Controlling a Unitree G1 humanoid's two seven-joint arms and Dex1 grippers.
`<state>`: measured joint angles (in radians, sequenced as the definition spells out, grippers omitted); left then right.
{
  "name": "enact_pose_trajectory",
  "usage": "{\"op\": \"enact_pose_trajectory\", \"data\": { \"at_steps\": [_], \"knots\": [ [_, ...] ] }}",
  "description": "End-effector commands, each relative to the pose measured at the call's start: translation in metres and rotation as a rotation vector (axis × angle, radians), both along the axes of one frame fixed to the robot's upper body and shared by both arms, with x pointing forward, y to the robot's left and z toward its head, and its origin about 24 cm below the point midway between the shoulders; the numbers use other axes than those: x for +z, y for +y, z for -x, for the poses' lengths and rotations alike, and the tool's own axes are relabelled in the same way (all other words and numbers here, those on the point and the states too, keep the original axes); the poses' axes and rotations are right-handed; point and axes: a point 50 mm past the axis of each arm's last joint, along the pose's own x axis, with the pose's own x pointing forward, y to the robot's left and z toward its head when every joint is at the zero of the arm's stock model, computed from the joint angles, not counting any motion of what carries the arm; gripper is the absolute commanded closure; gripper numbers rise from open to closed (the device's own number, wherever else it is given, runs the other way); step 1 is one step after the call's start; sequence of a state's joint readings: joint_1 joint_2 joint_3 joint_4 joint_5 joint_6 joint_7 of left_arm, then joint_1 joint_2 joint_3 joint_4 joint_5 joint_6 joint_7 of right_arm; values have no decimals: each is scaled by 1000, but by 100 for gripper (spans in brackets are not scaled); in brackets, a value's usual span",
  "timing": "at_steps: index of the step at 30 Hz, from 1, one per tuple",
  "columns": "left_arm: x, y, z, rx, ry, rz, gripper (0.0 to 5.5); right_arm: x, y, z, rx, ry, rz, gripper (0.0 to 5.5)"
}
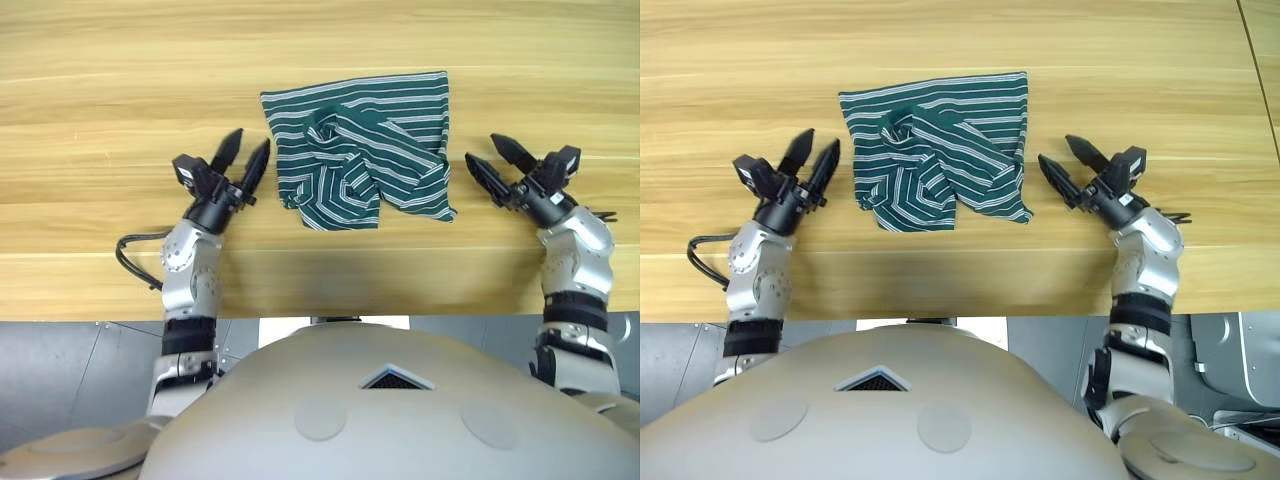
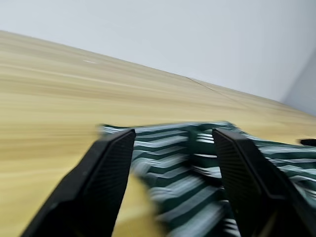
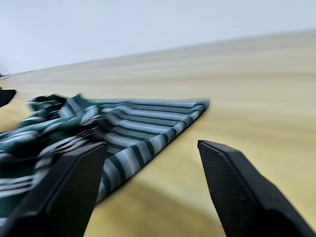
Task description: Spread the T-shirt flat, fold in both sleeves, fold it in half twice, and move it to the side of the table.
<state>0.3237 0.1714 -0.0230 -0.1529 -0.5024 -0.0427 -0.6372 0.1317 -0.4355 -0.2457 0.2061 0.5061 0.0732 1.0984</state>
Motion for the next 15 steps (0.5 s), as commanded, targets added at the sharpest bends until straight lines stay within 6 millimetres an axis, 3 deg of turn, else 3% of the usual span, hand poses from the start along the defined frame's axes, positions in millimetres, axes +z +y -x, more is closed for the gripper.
{"op": "enact_pose_trajectory", "data": {
  "at_steps": [1, 8, 15],
  "knots": [
    [24, -52, 22, -162, 132, -80, 274, 27, 35, 10, 182, 201, -41, 209],
    [27, -58, 15, -115, 210, -121, 274, 33, 44, -3, 75, 297, -63, 209],
    [23, -60, 12, -93, 244, -160, 274, 31, 42, -17, -28, 300, -44, 209]
  ]
}}
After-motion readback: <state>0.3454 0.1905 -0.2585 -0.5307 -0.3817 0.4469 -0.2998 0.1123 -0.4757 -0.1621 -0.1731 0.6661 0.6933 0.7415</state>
